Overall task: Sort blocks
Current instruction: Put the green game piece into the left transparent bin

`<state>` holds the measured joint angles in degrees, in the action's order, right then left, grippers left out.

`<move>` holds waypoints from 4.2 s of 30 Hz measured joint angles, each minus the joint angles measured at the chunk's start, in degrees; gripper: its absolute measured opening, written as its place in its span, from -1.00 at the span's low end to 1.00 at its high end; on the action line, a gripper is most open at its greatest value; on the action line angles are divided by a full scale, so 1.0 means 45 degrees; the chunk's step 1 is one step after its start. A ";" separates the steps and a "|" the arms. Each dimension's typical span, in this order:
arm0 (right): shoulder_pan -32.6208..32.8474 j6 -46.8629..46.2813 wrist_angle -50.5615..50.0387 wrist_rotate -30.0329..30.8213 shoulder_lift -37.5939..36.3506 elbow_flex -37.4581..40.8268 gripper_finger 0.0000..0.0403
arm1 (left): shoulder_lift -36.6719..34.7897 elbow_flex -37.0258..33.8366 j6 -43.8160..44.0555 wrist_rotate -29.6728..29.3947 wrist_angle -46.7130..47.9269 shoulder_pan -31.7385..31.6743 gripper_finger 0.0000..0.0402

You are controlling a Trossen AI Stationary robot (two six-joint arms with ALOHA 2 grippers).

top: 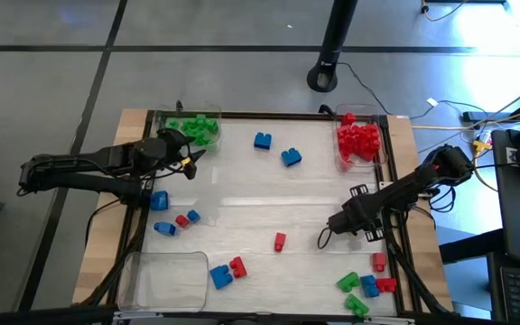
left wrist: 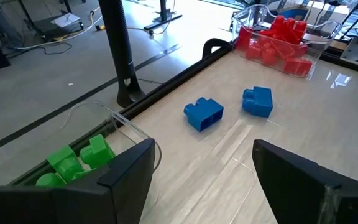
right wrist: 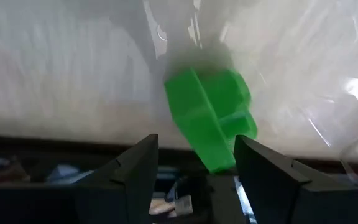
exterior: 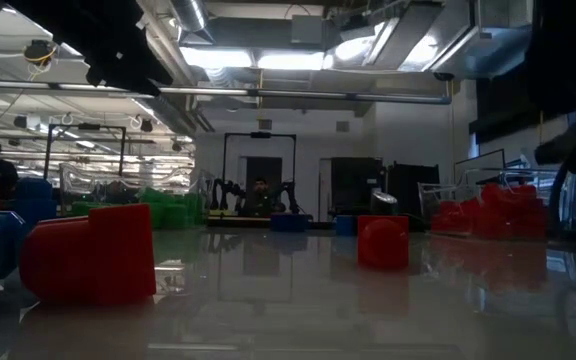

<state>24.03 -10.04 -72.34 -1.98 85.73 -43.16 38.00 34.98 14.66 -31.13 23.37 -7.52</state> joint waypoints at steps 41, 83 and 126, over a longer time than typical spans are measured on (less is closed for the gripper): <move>-0.0010 0.1802 -0.0232 0.3135 -0.0005 -0.5700 -0.90 | 0.0000 0.0000 0.0034 -0.0002 0.0002 -0.0001 0.30; 0.1656 -0.1644 0.5434 0.0355 -0.0010 0.0069 -0.17 | 0.0000 0.0000 0.0235 -0.0002 0.0021 0.0000 0.30; -0.6400 0.9345 1.7502 0.2448 0.2242 -0.5842 -0.11 | -0.0005 0.0005 0.0200 -0.0002 0.0015 0.0007 0.30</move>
<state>-4.77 32.01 6.42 9.04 95.82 -69.45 37.98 35.00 15.55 -31.14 23.43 -7.49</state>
